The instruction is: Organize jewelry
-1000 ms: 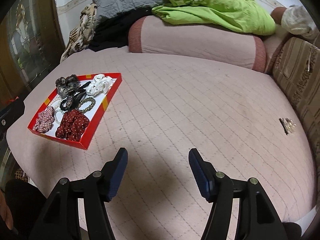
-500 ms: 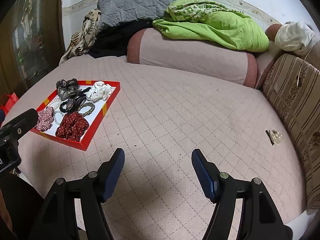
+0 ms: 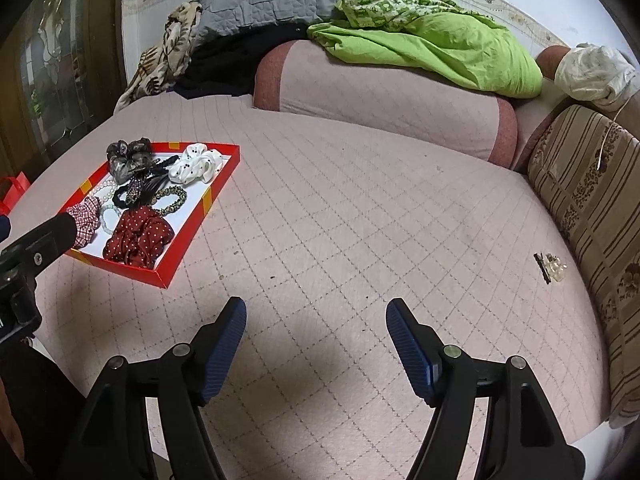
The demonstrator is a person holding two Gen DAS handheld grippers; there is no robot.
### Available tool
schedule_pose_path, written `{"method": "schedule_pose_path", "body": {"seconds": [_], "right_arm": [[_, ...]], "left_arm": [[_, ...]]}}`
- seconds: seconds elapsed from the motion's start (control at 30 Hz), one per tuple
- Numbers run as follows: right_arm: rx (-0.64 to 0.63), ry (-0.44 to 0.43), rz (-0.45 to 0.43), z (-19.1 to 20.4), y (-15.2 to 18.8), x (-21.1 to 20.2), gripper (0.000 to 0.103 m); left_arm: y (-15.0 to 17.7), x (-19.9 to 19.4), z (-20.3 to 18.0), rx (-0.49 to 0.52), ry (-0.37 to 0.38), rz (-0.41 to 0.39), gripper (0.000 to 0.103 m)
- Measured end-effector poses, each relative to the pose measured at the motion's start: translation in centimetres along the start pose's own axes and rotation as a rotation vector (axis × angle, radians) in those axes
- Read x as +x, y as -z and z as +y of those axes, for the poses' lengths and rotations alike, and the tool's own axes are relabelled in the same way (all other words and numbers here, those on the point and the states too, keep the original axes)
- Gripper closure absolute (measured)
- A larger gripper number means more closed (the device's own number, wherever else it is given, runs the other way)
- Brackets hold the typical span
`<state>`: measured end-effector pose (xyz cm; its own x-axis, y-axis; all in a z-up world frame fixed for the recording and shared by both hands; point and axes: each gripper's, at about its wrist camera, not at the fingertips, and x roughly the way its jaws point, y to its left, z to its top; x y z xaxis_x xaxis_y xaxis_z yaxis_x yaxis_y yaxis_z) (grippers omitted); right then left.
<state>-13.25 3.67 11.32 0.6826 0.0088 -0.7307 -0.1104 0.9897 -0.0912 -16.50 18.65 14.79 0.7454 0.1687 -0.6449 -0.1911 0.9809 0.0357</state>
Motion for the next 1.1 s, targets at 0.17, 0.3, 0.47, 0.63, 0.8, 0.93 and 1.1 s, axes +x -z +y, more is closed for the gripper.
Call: {"method": "schedule_pose_path", "body": {"seconds": [0.17,0.3,0.47,0.63,0.8,0.93,1.1], "right_arm": [[-0.012,0.007,0.001,0.4,0.2,0.1,0.025],[-0.022,0.009,0.005,0.8,0.4,0.2,0.025],[-0.027,0.015,0.002,0.9,0.3,0.1,0.024],[-0.028,0.017,0.007,1.0,0.3,0.3,0.023],[-0.029,0.019,0.009,1.1,0.3,0.3,0.023],[-0.027,0.019,0.012,1.0,0.3,0.4,0.023],[-0.028,0.017,0.019,1.1,0.4,0.5,0.022]], "left_arm": [[0.3,0.5,0.0,0.008,0.015,0.011,0.001],[0.6,0.8,-0.1,0.009,0.027,0.027,0.001],[0.7,0.9,0.1,-0.002,0.032,0.032,0.001],[0.9,1.2,0.1,-0.001,0.04,0.047,0.001],[1.0,1.2,0.0,0.001,0.043,0.048,0.001],[1.1,1.4,-0.1,0.002,0.045,0.054,0.001],[1.1,1.7,0.1,-0.001,0.049,0.063,0.001]]}}
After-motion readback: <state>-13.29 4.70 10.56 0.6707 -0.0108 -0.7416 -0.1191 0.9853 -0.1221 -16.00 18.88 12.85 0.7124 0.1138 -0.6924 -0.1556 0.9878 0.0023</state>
